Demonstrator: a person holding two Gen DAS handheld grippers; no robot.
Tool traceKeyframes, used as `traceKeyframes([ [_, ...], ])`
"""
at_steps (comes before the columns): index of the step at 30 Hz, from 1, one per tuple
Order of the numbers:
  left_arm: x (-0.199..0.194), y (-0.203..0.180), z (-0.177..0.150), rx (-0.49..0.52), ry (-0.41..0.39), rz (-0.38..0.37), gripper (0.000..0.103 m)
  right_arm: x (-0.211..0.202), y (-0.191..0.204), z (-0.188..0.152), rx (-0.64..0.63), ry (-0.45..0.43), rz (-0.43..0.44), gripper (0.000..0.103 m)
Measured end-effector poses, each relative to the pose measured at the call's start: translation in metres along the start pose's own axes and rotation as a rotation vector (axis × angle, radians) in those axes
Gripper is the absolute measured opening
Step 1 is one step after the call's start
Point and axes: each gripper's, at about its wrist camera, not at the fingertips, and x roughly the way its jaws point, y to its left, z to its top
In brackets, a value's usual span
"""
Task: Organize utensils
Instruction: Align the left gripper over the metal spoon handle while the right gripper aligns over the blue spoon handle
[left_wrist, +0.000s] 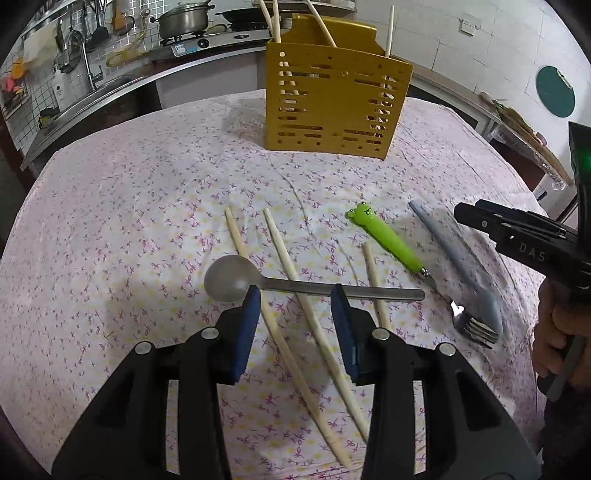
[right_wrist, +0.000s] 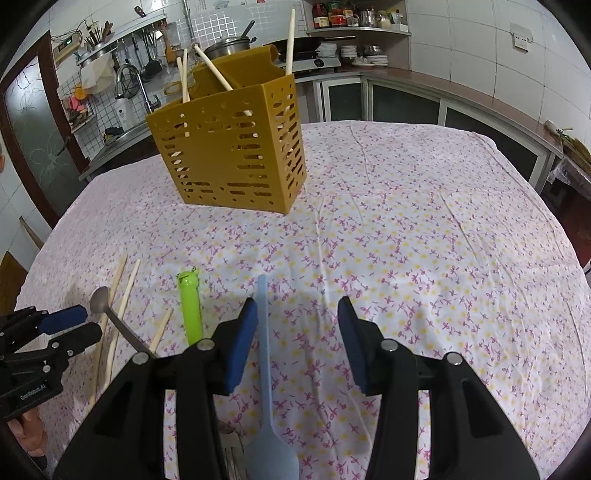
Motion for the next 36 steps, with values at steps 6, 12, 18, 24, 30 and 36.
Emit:
traceKeyframes([
  [6, -0.004, -0.009, -0.008, 0.007, 0.003, -0.025, 0.038, -0.008, -0.005, -0.005, 0.014, -0.008, -0.004, 0.045],
  [12, -0.013, -0.021, -0.016, 0.018, -0.006, -0.032, 0.038, -0.026, -0.014, -0.016, 0.028, -0.029, -0.009, 0.045],
  [18, -0.027, -0.027, -0.024, 0.006, -0.025, -0.033, 0.038, -0.043, -0.014, -0.029, 0.016, -0.036, -0.008, 0.045],
  [24, -0.032, -0.030, -0.032, 0.002, -0.029, -0.038, 0.038, -0.054, -0.012, -0.037, 0.012, -0.041, -0.011, 0.045],
  [30, -0.022, -0.042, -0.031, 0.025, -0.012, -0.053, 0.038, -0.057, -0.012, -0.039, 0.016, -0.047, -0.013, 0.045],
  [36, -0.001, -0.052, -0.022, 0.051, 0.009, -0.039, 0.038, -0.049, -0.015, -0.035, 0.011, -0.035, -0.009, 0.045],
])
